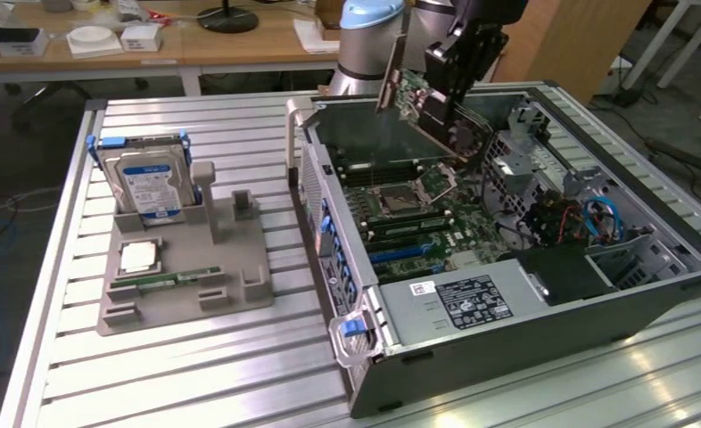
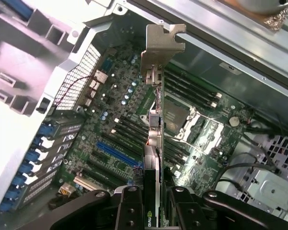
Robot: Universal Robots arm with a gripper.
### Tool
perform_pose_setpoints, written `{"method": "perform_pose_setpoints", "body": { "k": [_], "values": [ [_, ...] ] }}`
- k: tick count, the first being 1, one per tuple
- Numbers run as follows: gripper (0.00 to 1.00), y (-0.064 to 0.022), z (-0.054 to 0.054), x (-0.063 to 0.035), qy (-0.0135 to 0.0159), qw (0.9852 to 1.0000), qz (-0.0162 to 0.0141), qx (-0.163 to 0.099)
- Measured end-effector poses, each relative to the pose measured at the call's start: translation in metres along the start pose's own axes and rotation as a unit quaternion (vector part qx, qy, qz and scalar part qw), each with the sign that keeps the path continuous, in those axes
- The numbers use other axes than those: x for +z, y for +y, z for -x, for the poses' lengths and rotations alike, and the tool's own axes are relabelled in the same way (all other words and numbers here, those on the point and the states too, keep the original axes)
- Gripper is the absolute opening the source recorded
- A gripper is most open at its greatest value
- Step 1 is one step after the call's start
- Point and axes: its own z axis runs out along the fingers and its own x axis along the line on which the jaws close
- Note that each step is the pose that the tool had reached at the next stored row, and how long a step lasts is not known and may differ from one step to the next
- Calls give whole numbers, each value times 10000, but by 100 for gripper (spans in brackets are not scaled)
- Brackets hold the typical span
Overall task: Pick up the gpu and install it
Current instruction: 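Insert the gpu into the slot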
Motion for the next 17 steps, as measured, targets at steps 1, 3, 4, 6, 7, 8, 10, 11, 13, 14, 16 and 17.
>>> {"method": "perform_pose_setpoints", "body": {
  "k": [1, 3, 4, 6, 7, 8, 10, 11, 13, 14, 16, 17],
  "values": [
    [26, 0, 0, 0, 2, 10000, -2, -57],
    [26, 0, 0, 0, 6, 9998, -1, -175],
    [26, 0, 0, 1, 7, 9997, -1, -237],
    [26, 0, 0, 2, 10, 9993, -2, -376],
    [26, 0, 0, 3, 12, 9990, -3, -451],
    [26, 0, 0, 3, 15, 9987, -3, -517],
    [26, 0, 0, 4, 19, 9979, -4, -653],
    [26, 0, 1, 5, 21, 9974, -5, -722],
    [26, 0, 1, 8, 26, 9963, -8, -856],
    [26, -1, 1, 10, 29, 9958, -10, -916],
    [26, -2, 4, 15, 32, 9947, -13, -1024],
    [26, -2, 4, 18, 32, 9942, -15, -1079]
  ]
}}
